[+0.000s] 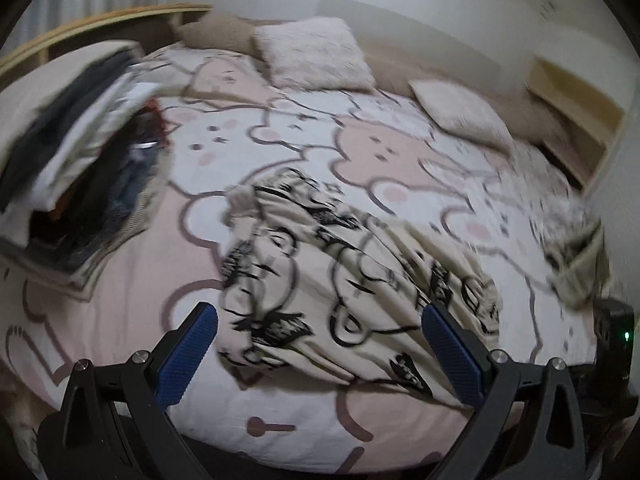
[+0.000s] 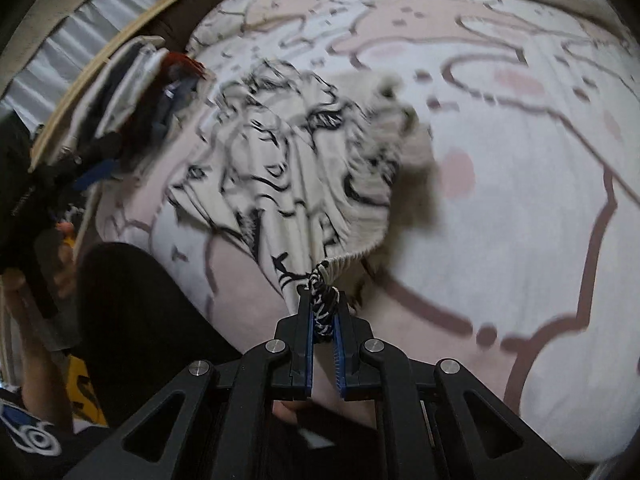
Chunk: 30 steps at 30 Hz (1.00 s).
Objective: Fold clothes
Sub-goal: 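Grasp the sweatshirt hem with the left gripper while the right gripper holds it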
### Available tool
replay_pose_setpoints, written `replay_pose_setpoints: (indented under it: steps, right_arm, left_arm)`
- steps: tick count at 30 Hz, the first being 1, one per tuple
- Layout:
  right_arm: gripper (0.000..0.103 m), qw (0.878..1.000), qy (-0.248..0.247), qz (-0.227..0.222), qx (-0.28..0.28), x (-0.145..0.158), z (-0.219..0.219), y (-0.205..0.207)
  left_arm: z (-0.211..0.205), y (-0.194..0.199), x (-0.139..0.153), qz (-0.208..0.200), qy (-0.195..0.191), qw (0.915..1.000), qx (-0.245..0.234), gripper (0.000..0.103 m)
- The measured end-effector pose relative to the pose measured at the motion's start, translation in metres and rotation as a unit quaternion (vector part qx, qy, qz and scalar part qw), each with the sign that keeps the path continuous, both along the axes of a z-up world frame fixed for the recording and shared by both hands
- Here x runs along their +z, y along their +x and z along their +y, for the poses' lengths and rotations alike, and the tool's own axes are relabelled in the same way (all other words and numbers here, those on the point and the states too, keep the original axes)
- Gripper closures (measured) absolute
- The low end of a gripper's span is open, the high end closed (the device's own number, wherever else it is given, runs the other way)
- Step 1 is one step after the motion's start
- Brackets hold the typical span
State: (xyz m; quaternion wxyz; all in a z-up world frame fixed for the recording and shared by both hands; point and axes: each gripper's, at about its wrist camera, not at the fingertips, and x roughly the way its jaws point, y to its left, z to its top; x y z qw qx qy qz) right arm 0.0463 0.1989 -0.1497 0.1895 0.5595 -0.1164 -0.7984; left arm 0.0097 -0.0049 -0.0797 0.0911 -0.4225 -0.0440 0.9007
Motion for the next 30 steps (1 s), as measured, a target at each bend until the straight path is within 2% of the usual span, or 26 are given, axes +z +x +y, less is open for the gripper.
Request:
replay_pose_setpoints:
  steps: [3,6,8,11,13,16,19,21,25,28,30]
  right_arm:
    - [0.093,1.000,-0.013,0.003,0.004,-0.002,-0.005,0.002]
    - [0.093,0.998,-0.041,0.022,0.041,0.004,-0.024,0.008]
    - [0.093,0.994,-0.091,0.028,0.053,0.007,-0.028,0.014]
    - [0.094,0.988,-0.146,0.040,0.040,0.013,-0.024,0.015]
    - [0.094,0.985,-0.166,0.048,0.023,0.020,-0.013,0.011]
    - [0.094,0.979,-0.193,0.057,-0.001,0.030,0.002,0.004]
    - [0.093,0.973,-0.223,0.057,-0.013,0.047,0.023,-0.016]
    - [0.093,0.967,-0.250,0.056,-0.007,0.058,0.029,-0.029]
    - [0.093,0.950,-0.308,0.042,0.021,0.092,0.032,-0.054]
    - [0.093,0.947,-0.316,0.038,0.046,0.116,0.022,-0.065]
    - [0.093,0.949,-0.307,0.038,0.062,0.127,0.011,-0.065]
  left_arm:
    - [0.024,0.001,-0.010,-0.014,-0.003,0.9991,-0.039,0.000]
    - [0.046,0.002,-0.013,-0.017,-0.009,0.9973,-0.071,0.000]
    - [0.060,0.004,-0.012,-0.019,-0.008,0.9953,-0.094,0.000]
    - [0.075,0.008,-0.010,-0.019,-0.017,0.9921,-0.123,0.000]
    - [0.073,0.013,-0.006,-0.007,-0.021,0.9921,-0.123,0.000]
    - [0.061,0.021,0.006,0.018,-0.005,0.9927,-0.119,0.000]
    - [0.050,0.034,0.018,0.056,0.003,0.9893,-0.135,0.000]
    - [0.050,0.044,0.023,0.088,-0.008,0.9834,-0.158,0.000]
    - [0.068,0.060,0.030,0.163,-0.062,0.9628,-0.207,0.000]
    - [0.084,0.061,0.033,0.206,-0.102,0.9465,-0.227,0.000]
    - [0.089,0.060,0.035,0.226,-0.113,0.9392,-0.233,0.000]
